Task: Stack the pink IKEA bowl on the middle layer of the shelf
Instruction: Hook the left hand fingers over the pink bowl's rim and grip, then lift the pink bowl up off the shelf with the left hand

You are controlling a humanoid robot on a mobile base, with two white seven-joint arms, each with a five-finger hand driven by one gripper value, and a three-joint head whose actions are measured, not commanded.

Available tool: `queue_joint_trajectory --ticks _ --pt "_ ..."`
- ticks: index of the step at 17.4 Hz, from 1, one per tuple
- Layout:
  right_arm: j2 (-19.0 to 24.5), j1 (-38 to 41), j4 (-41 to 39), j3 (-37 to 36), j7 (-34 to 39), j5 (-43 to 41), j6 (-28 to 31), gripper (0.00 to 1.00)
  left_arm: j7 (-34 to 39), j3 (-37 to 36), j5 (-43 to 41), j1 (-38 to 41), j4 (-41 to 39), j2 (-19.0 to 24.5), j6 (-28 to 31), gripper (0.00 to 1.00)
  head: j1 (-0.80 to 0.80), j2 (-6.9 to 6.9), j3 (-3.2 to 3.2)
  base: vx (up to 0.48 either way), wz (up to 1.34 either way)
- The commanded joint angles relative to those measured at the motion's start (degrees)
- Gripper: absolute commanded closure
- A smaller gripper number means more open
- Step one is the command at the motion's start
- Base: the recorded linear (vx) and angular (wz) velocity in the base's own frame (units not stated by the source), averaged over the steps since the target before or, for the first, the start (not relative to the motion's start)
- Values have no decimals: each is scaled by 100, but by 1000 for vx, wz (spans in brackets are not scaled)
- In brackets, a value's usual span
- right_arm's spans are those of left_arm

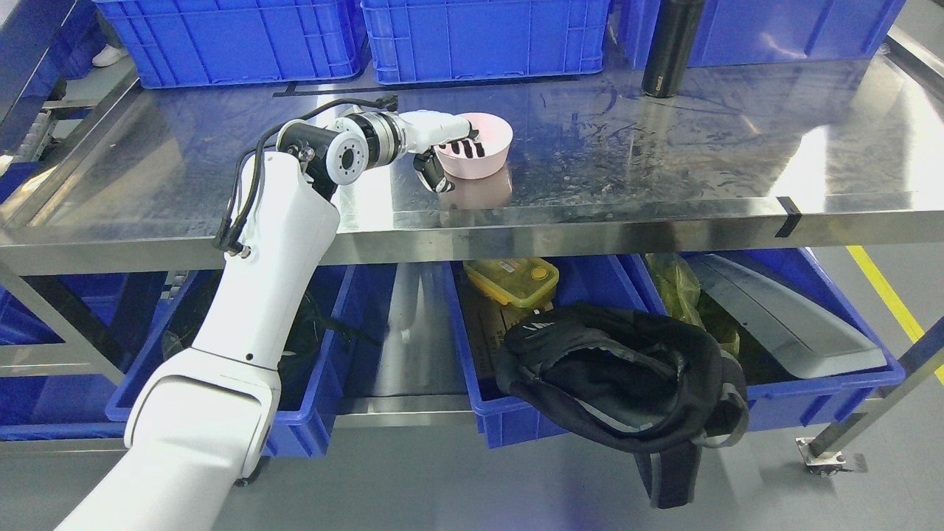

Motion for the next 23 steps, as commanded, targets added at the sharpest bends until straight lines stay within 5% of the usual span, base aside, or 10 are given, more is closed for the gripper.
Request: queue_joint_trajectory --ticks 1,7,13,23 --pt "-100 132 -100 1 3 1 1 0 11 -117 -71 -27 475 -184 -3 56 0 0 0 0 0" --pt "-100 132 -100 1 3 1 1 0 73 -3 -71 -35 589 -255 6 82 0 0 0 0 0" --pt "-100 132 -100 1 3 1 1 0 64 1076 -10 -9 563 -387 -572 99 0 0 0 0 0" --pt "-100 132 -100 1 3 1 1 0 486 2107 280 175 -833 -457 -2242 99 0 0 0 0 0"
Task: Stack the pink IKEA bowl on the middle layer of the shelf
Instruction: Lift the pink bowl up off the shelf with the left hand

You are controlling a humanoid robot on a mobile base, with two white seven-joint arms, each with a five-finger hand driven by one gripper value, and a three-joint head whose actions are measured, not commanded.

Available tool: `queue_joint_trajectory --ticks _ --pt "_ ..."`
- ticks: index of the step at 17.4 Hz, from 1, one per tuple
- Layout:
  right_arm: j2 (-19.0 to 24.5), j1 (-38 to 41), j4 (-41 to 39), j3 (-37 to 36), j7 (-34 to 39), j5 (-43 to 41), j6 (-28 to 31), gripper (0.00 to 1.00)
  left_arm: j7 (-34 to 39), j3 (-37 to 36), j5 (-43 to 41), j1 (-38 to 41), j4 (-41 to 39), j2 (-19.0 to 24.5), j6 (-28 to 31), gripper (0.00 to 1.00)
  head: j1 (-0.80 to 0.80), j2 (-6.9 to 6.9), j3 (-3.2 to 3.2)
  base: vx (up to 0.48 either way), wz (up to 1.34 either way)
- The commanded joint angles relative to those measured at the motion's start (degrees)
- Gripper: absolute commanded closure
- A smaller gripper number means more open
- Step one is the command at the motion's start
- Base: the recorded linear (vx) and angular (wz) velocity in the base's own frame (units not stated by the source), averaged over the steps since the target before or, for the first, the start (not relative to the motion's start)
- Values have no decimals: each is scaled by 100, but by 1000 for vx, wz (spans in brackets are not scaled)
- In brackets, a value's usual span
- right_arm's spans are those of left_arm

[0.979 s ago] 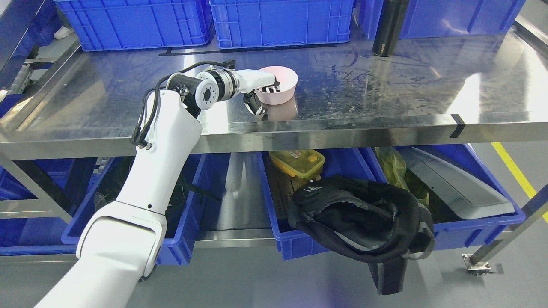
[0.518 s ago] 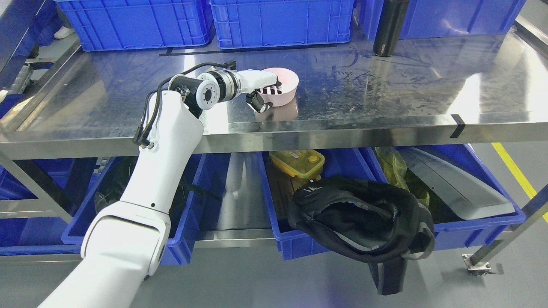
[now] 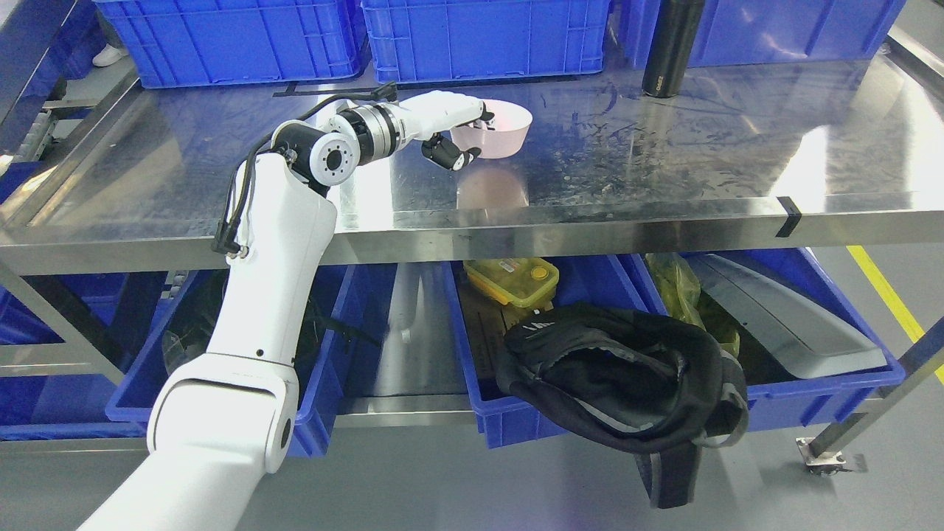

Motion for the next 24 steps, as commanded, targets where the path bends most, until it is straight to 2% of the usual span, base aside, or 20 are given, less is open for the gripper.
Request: queue_joint_trajectory --ticks 1,6,8,10,16,21,24 --pt "-100 132 -100 0 3 0 1 0 18 938 236 148 -1152 -56 -627 99 0 0 0 0 0" --pt "-100 132 -100 0 3 0 1 0 10 1044 876 561 -2146 -105 -1057 99 0 0 0 0 0" --pt "-100 132 -100 -8 3 0 1 0 18 1044 1009 746 -2209 -105 -1540 99 0 0 0 0 0" --pt "-100 132 -100 0 3 0 1 0 36 1079 1018 904 -2243 -105 -1761 99 0 0 0 0 0" --pt "-100 132 -100 0 3 0 1 0 45 1044 1009 1027 -2446 -105 -1779 99 0 0 0 0 0" --pt "-100 132 -100 0 3 0 1 0 45 1053 1009 1738 -2779 -105 -1832 98 0 0 0 0 0" --pt "-100 132 -100 0 3 0 1 0 36 1079 1009 1854 -2824 -105 -1911 98 0 0 0 0 0"
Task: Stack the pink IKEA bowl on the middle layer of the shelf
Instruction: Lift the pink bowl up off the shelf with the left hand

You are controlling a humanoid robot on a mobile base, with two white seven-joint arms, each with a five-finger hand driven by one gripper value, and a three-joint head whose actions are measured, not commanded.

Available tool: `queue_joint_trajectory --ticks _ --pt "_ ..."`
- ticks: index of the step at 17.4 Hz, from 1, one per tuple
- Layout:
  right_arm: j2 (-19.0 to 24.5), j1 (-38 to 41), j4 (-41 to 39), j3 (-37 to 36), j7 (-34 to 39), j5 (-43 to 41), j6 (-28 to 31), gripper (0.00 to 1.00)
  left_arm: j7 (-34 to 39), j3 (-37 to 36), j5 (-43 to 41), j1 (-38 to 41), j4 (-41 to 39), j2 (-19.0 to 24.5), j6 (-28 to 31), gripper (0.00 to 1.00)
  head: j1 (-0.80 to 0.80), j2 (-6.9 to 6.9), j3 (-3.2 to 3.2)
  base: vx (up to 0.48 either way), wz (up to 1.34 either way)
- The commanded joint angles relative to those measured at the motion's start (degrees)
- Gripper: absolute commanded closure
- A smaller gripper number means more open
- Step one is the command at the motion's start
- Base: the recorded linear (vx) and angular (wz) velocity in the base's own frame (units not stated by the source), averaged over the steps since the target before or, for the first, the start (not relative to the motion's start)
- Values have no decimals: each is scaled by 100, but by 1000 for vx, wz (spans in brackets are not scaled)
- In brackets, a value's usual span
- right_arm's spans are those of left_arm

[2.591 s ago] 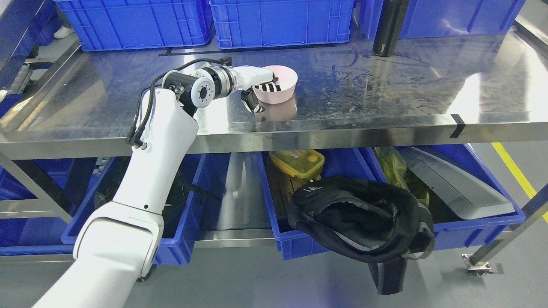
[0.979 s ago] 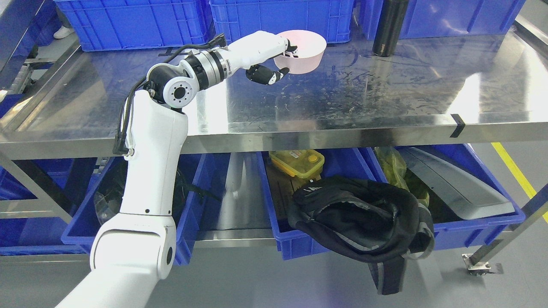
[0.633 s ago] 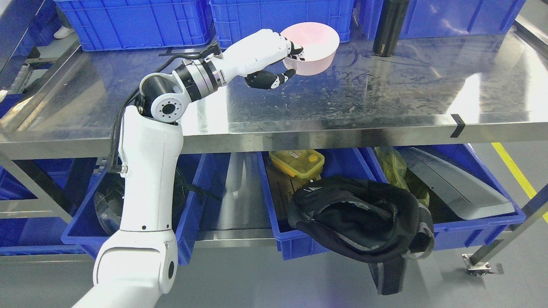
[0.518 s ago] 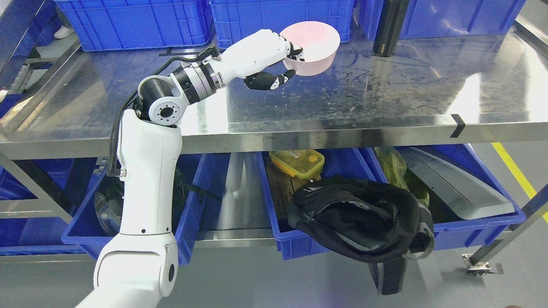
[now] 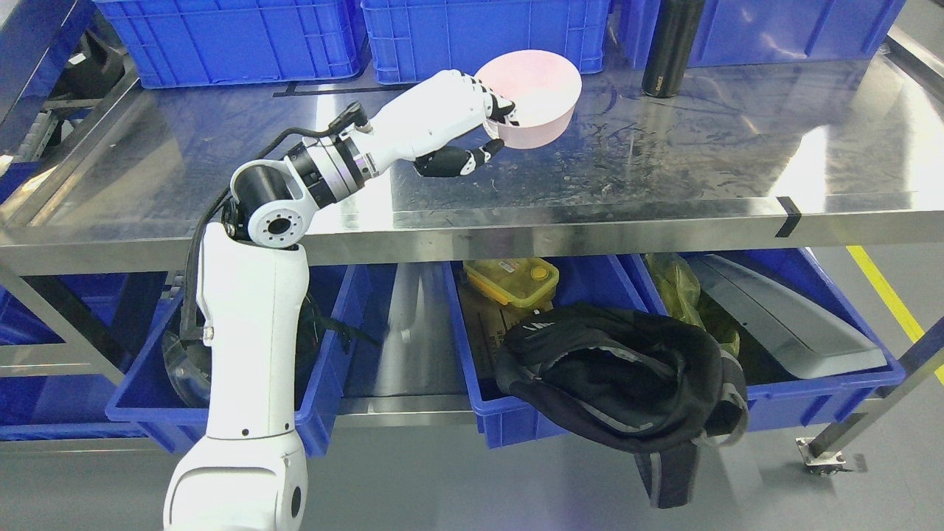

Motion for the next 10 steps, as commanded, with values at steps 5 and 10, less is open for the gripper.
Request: queue_joint_trajectory --ticks 5,10 --pt "-100 132 -100 -8 3 0 2 0 -1 220 16 382 -562 82 -46 98 0 0 0 0 0" --pt "-100 132 -100 1 3 0 2 0 7 316 16 400 -553 82 -46 97 0 0 0 -35 287"
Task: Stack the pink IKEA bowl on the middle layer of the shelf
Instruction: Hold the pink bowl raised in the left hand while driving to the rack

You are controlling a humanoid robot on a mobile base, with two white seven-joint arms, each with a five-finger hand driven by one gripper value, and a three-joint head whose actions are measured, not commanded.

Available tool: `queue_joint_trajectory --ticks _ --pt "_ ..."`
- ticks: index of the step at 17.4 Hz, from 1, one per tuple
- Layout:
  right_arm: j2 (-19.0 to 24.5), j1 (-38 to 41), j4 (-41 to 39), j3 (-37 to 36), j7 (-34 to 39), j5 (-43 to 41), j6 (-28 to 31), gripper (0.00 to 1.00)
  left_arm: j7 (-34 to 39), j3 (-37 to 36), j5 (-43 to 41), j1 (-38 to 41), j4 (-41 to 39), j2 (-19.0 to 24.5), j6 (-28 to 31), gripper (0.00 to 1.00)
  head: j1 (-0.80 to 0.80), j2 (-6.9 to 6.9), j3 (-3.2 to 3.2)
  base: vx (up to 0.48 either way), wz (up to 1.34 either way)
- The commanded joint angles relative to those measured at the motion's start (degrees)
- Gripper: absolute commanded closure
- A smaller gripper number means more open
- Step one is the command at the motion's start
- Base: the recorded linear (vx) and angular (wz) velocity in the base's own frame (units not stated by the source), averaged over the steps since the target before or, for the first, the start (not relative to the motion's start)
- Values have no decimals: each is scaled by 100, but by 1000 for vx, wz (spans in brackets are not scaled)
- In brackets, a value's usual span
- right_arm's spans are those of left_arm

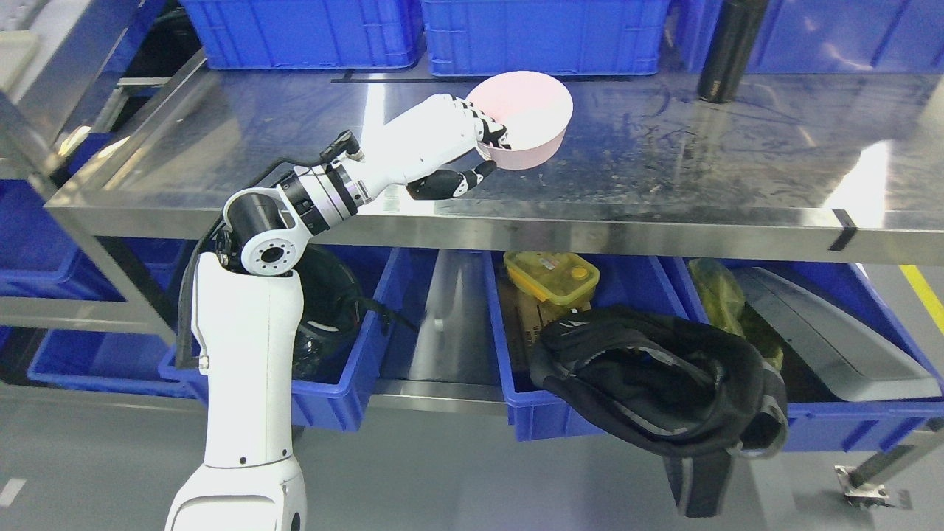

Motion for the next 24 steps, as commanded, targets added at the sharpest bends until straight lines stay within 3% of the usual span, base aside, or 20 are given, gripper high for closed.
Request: queue_joint_trajectory --ticks 1,9,24 --pt "-100 132 -100 1 3 1 2 0 16 182 2 55 -179 94 1 97 0 0 0 -72 608" --pt "-100 132 -100 1 3 1 2 0 34 253 2 99 -179 94 115 96 0 0 0 -73 830" --pt "-100 132 -100 1 3 1 2 0 43 305 2 55 -188 94 256 96 0 1 0 63 374"
